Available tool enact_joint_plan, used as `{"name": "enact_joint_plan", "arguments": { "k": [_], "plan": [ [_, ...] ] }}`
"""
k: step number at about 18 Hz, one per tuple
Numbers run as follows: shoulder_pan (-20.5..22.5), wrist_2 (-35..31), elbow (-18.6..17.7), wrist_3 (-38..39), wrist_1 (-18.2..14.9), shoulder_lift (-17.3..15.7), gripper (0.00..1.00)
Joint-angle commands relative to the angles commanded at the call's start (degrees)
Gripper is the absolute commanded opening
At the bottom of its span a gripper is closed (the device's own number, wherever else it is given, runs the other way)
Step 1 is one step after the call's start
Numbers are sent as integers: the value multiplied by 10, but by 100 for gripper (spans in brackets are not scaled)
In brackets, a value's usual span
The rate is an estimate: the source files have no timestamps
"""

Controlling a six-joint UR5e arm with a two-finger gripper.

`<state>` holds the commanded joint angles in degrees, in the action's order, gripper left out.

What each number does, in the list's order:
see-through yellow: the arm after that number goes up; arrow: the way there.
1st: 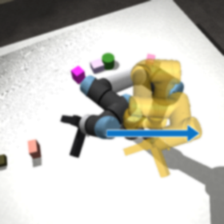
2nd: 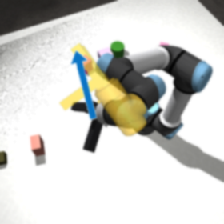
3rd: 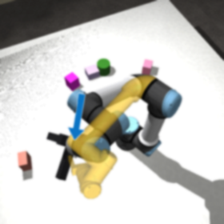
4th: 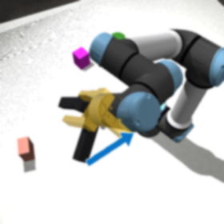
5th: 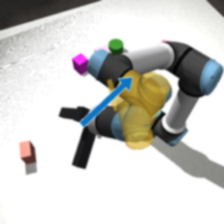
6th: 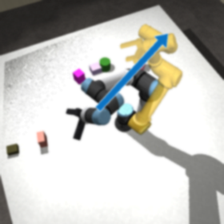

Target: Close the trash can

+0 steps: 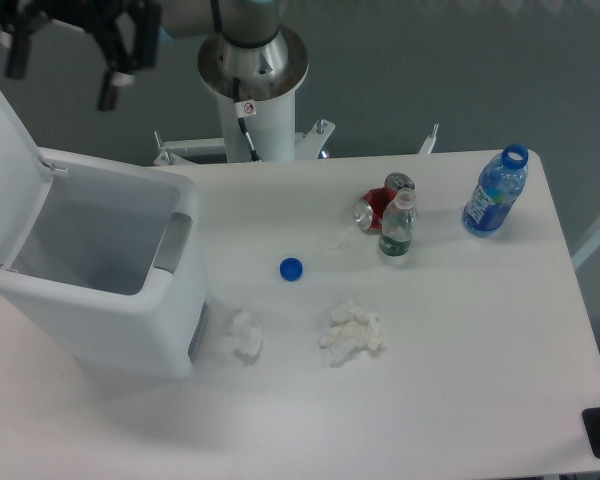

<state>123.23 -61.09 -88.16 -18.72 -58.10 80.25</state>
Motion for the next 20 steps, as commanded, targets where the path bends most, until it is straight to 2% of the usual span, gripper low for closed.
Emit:
{"name": "enact_joint_plan", "arguments": {
  "k": [13, 20],
  "plan": [
    [-70, 96, -9, -3, 1, 7, 100],
    [-110, 102, -9, -8, 2, 32, 100]
  ]
}}
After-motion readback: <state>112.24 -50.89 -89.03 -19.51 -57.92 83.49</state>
